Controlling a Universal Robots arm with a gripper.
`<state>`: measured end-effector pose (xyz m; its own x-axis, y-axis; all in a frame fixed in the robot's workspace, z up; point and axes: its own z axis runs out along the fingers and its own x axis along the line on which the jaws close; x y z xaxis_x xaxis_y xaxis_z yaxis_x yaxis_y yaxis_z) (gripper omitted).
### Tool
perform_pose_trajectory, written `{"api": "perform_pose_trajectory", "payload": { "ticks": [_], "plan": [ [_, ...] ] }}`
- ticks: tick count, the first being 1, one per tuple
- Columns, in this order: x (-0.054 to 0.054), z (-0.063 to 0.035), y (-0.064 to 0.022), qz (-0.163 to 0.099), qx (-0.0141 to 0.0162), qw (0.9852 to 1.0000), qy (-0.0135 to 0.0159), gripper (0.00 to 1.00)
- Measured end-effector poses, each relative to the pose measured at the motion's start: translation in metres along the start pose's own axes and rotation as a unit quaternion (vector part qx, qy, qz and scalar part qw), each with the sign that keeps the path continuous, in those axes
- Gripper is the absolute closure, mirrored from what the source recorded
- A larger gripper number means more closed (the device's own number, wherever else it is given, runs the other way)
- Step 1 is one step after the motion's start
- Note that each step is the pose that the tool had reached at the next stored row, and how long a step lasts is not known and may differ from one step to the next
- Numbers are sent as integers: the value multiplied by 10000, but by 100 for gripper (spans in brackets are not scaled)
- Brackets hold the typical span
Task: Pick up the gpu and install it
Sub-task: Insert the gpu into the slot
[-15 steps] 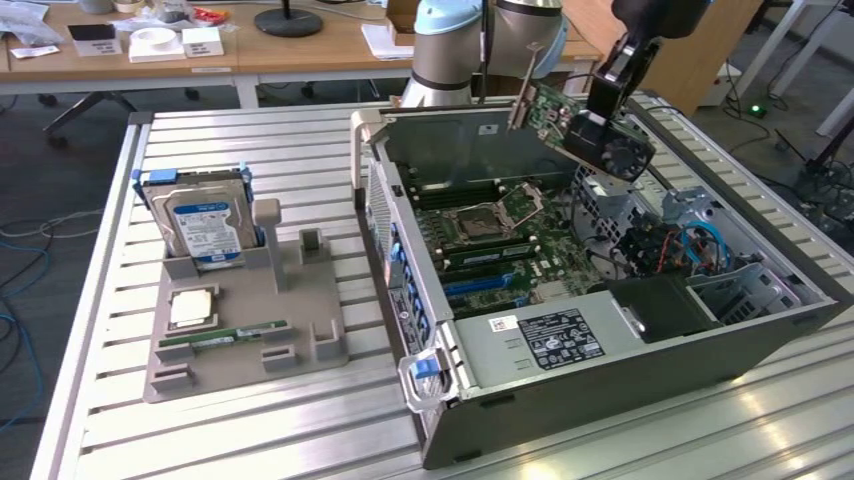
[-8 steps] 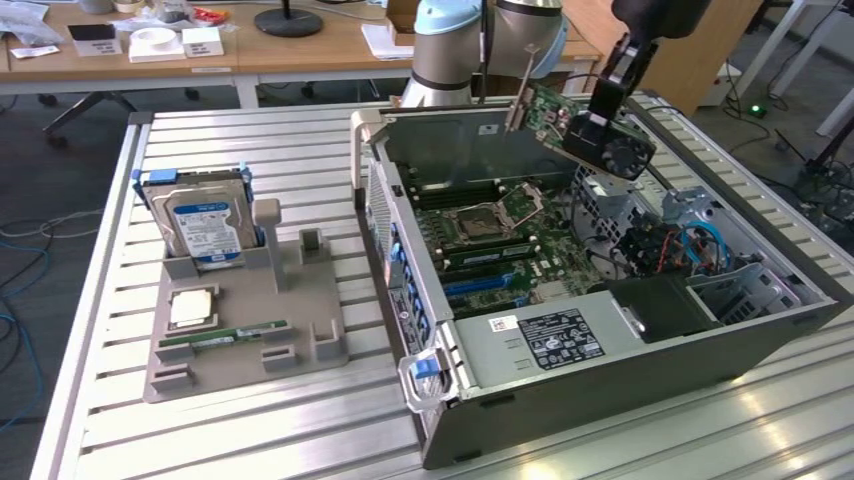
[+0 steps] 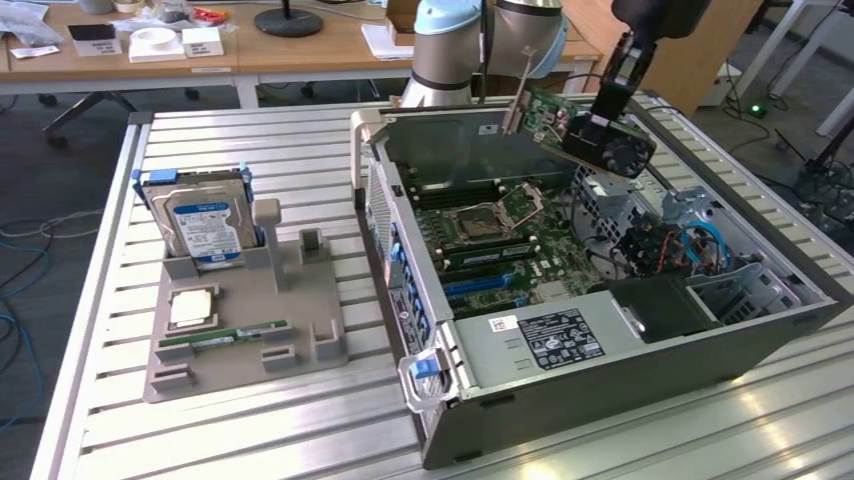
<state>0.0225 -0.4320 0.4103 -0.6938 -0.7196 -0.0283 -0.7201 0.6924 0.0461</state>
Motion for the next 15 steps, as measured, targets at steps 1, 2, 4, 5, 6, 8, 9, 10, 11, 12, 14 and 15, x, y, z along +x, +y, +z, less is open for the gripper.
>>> {"api": "perform_pose_trajectory", "payload": {
  "ticks": [1, 2, 4, 5, 6, 8, 9, 10, 11, 12, 14, 15],
  "plan": [
    [0, 0, 0, -55, -1, 10000, 3, 74],
    [0, 0, 0, -113, -3, 9999, 5, 74],
    [0, 0, 0, -236, -7, 9997, 10, 74],
    [0, 0, 0, -297, -8, 9996, 13, 74],
    [0, 0, 0, -358, -10, 9994, 16, 74],
    [0, 0, 0, -482, -13, 9988, 22, 74],
    [0, 0, 0, -544, -15, 9985, 24, 74],
    [0, 0, 0, -605, -17, 9982, 27, 74],
    [0, 0, 0, -666, -18, 9978, 30, 74],
    [0, 0, 0, -733, -20, 9973, 33, 74],
    [0, 0, 0, -853, -24, 9963, 38, 74],
    [0, 0, 0, -911, -25, 9958, 41, 74]
  ]
}}
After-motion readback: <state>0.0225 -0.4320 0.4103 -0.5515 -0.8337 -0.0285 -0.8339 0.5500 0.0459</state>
